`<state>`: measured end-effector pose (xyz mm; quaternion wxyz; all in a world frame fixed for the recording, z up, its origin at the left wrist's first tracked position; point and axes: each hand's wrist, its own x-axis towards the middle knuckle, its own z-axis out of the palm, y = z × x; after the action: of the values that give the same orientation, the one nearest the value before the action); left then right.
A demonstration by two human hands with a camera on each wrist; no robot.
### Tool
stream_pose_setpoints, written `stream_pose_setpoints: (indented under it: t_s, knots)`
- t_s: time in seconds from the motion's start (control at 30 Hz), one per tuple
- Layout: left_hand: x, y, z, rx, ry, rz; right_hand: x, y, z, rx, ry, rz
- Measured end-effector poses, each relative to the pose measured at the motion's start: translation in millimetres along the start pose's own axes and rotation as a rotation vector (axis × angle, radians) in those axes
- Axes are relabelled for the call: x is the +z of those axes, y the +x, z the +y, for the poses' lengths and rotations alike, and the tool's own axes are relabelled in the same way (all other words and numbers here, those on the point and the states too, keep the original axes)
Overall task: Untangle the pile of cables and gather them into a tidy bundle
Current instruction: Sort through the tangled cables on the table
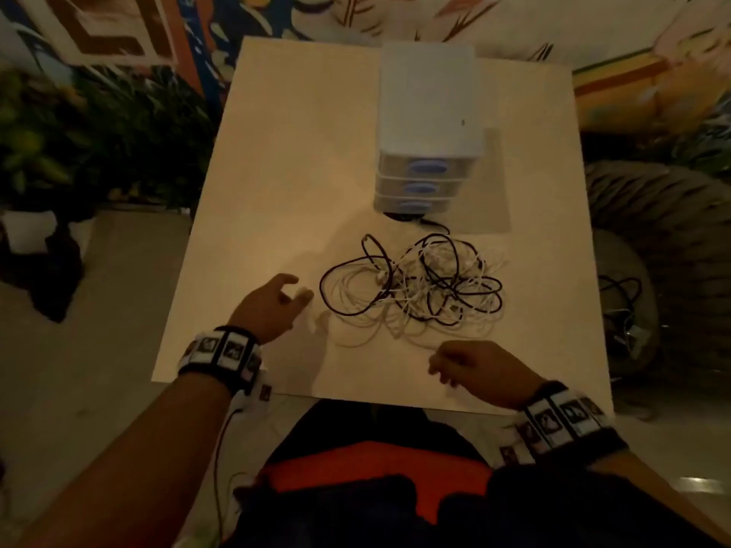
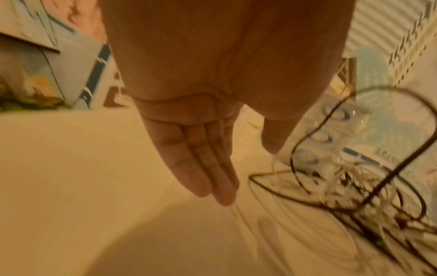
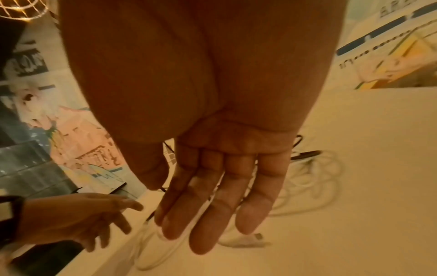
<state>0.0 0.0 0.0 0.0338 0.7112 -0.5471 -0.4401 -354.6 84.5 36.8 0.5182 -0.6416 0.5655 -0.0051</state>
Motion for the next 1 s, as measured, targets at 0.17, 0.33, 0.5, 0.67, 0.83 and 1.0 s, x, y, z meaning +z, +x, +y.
stream_pose_setpoints:
  t_s: [0.17, 0.33, 0.5, 0.67, 0.83, 1.0]
  knots:
    - [24.1, 4.9, 13.0, 0.116, 0.303, 0.084, 4.7, 32.6, -30.7, -0.028, -0.014, 0.072]
    - [45.2, -1.7, 17.8, 0.291, 0.442, 0.01, -0.4, 62.1, -61.0, -0.125, 0.121, 0.236]
    - [40.8, -2.9, 14.0, 0.38, 0.339, 0.144, -21.3, 88.0, -66.6, -0.262, 0.088, 0.452]
    - [21.9, 0.1, 11.2, 0.401, 0.218, 0.33, -43.4, 76.0, -36.2, -0.074, 0.507, 0.62]
    - [13.3, 12.2, 2.8, 0.289, 0.144, 0.368, -48.8, 51.9, -2.4, 0.016, 0.627, 0.74]
    - [10.6, 15.0, 4.2, 0.254, 0.131, 0.315, -36.1, 36.7, 11.8, -0.044, 0.448, 0.689]
